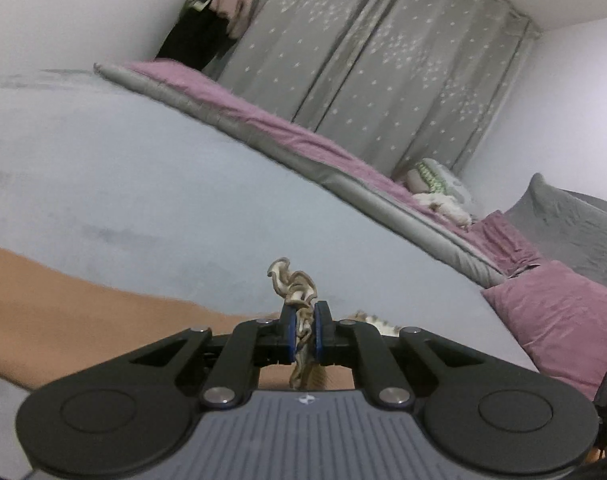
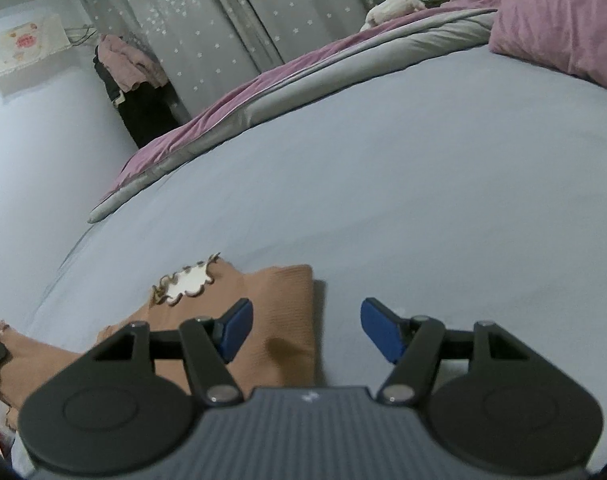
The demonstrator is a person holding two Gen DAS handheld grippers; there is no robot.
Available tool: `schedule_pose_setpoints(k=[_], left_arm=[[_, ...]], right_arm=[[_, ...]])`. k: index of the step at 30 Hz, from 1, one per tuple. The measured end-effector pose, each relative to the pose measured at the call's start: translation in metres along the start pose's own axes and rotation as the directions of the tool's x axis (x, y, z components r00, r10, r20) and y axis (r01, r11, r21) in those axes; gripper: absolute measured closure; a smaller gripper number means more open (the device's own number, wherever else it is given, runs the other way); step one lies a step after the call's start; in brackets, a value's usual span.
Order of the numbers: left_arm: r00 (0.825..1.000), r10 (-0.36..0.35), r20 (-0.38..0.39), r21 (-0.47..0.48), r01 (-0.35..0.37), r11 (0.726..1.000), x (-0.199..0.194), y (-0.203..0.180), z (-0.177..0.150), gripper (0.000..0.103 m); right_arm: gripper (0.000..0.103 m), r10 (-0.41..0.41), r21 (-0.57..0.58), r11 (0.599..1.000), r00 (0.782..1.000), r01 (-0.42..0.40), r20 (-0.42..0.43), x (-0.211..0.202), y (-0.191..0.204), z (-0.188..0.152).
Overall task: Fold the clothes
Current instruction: 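Carry the cuff with the left gripper across the body and release it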
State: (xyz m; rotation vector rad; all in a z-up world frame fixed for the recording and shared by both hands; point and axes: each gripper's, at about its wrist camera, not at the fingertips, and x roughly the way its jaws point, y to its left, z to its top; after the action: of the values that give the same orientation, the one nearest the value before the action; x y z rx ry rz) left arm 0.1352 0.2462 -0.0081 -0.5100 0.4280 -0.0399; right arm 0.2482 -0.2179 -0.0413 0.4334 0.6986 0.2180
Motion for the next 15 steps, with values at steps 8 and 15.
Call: schedule_pose_setpoints(k=[8,15], left_arm=[[1.0,0.002,-0.006,0.043,-0.002,0.999,0.012,-0.002,-0.005,0.096],[1.0,-0.025,0.01,0.029,0.024,0.999,0.011,0.005,-0.004,0.096]], right_arm=[[0.06,-0.056,-0.09,0.994,0.998,0.056,-0.004,0.023,0.033,-0.005],[0.093,-0.075,-0.087,0.993,0.997,0.077,0.022,0.038,0.035,-0.005]])
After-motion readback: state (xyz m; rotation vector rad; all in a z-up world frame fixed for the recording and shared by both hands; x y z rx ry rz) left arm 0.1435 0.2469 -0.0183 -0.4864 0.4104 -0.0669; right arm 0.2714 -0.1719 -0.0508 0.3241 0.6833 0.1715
